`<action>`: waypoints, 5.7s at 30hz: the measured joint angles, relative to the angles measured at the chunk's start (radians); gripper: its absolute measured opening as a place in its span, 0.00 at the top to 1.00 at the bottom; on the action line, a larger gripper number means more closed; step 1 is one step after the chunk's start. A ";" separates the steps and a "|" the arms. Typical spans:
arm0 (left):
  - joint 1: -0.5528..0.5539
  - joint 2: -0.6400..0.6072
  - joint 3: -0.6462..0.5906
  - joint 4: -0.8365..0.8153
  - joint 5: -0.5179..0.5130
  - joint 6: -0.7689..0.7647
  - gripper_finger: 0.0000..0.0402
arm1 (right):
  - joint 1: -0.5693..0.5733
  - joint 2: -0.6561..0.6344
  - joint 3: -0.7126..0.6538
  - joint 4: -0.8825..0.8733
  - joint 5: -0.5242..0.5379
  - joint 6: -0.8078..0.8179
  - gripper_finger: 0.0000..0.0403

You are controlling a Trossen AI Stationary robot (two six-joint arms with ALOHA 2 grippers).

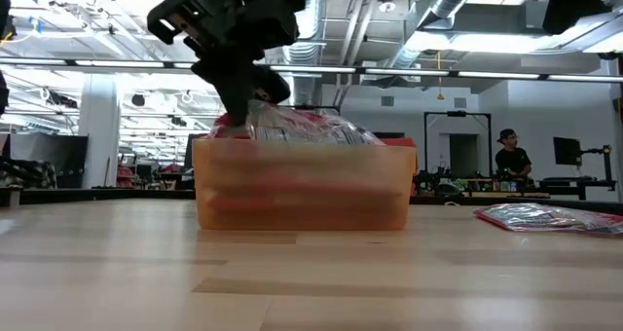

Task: Sort popcorn bags into baskets
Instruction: Put the red popcorn bag into the orange bin

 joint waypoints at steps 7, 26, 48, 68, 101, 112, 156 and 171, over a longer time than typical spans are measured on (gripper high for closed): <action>-0.010 0.014 0.009 0.004 -0.021 0.052 0.90 | 0.000 0.000 0.000 -0.011 -0.002 0.044 0.91; -0.018 0.013 0.418 -0.398 -0.203 -0.094 0.23 | -0.123 -0.066 -0.201 -0.084 -0.076 0.062 0.71; -0.085 -0.371 0.607 -0.345 -0.149 -0.426 0.23 | -0.366 -0.493 -1.056 0.683 -0.186 -0.052 0.98; -0.596 -0.667 -0.045 0.163 -0.596 -0.845 0.23 | -0.173 -0.245 -0.873 0.831 -0.198 0.180 0.97; -0.924 -0.426 -0.850 0.986 -1.085 -1.659 0.23 | -0.177 0.337 0.110 0.633 -0.161 -0.151 0.95; -0.865 -0.161 -0.787 1.066 -0.965 -1.750 0.23 | -0.147 0.421 0.117 0.703 -0.224 -0.091 0.96; -0.698 -0.192 -0.735 1.019 -0.535 -1.585 0.23 | -0.205 0.374 0.114 0.881 -0.189 -0.305 0.96; -0.704 -0.285 -0.734 0.843 -0.733 -1.529 0.23 | -0.234 0.423 0.117 0.893 -0.183 -0.261 0.98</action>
